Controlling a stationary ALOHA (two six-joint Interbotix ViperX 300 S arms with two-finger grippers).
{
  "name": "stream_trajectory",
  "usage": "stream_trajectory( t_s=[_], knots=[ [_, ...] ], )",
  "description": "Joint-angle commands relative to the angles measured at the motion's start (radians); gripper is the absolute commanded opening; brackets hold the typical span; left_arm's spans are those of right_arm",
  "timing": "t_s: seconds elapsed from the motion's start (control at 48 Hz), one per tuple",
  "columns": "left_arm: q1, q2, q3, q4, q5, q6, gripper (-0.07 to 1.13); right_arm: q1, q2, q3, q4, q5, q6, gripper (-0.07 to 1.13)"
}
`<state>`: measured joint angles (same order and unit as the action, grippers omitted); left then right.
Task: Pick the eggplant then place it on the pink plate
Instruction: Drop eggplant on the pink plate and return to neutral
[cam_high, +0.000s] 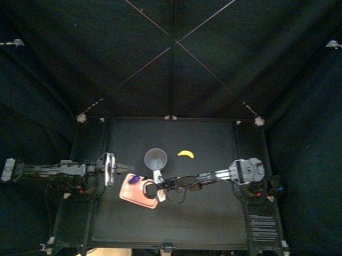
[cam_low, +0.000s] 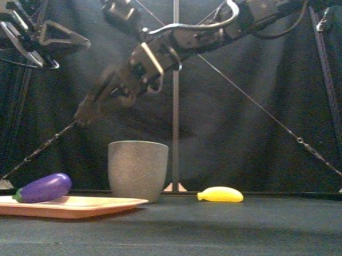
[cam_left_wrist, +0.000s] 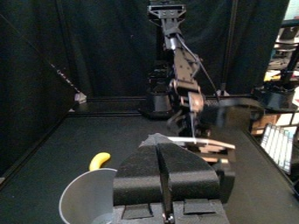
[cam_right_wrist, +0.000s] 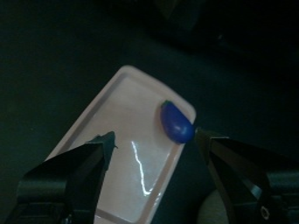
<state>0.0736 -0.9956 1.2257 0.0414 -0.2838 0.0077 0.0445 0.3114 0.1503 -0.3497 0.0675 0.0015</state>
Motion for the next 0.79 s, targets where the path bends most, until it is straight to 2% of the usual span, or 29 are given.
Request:
stream_trajectory(
  t_s=[0.021,0.354,0.792],
  knots=[
    [0.003,0.003,-0.012,0.002,-0.005,0.002,-0.04,-0.017,-0.152,0.064,0.012,-0.044,0.005,1.04],
    [0.005,0.000,-0.011,0.002,-0.005,0.002,-0.04,-0.044,-0.468,0.325,0.083,-0.216,0.011,1.04],
    [0.006,0.000,-0.008,0.002,-0.003,0.002,-0.04,-0.063,-0.911,0.692,0.117,-0.403,0.011,1.04]
  ],
)
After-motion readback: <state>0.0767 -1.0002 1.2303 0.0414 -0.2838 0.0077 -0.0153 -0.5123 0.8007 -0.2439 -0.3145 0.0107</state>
